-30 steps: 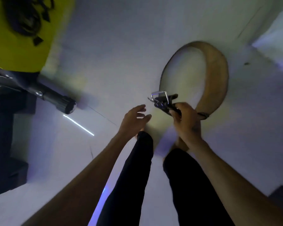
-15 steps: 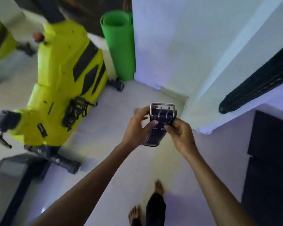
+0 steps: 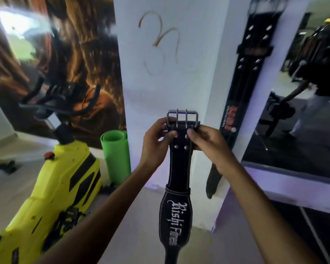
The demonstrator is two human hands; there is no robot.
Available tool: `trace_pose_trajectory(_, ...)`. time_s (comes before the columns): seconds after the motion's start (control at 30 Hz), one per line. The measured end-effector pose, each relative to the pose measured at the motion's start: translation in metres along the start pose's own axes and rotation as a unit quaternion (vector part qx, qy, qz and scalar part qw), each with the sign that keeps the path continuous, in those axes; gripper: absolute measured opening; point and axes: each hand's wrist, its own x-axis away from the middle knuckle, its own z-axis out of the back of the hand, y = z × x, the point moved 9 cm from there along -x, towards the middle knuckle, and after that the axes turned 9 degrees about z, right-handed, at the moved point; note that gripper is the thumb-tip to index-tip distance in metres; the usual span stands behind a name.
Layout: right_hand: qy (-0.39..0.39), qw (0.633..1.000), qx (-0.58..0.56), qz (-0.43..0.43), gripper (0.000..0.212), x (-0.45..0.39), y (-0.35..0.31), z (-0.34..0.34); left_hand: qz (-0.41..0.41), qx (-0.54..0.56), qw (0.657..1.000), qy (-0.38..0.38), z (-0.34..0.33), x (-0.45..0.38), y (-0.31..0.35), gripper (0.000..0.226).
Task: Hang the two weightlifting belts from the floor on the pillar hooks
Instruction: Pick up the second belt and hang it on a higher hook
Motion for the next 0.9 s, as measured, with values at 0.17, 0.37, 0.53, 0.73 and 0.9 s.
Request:
trace_pose_trajectory(0.17,0.068,0.996,-0.009,0.057,0.010,-0.003,-0.082,0.073,-0.025,0.107,0.994,-0.004,-0.051,-0.009,0.098,0.030)
trace_pose_trajectory(0.37,0.092,0.991,-0.028,0.095,0.013,0.025,-0.109,0.126,-0.034,0.175,0.984,0.010,-0.098,-0.016,0.188,0.025)
trace_pose_trajectory(0.53,0.107,0.987,-0.026,0.115,0.016,0.050,-0.110,0.149,-0.043,0.191,0.980,0.025,-0.114,-0.021,0.235,0.024)
trace_pose_trajectory(0.73,0.128,0.984,-0.041,0.119,0.020,0.071,-0.098,0.165,-0.053,0.205,0.977,0.004,-0.126,-0.026,0.276,0.027)
trace_pose_trajectory(0.9,0.176,0.974,-0.091,0.109,0.041,0.086,-0.090,0.171,-0.056,0.210,0.976,-0.004,-0.136,-0.024,0.292,0.027)
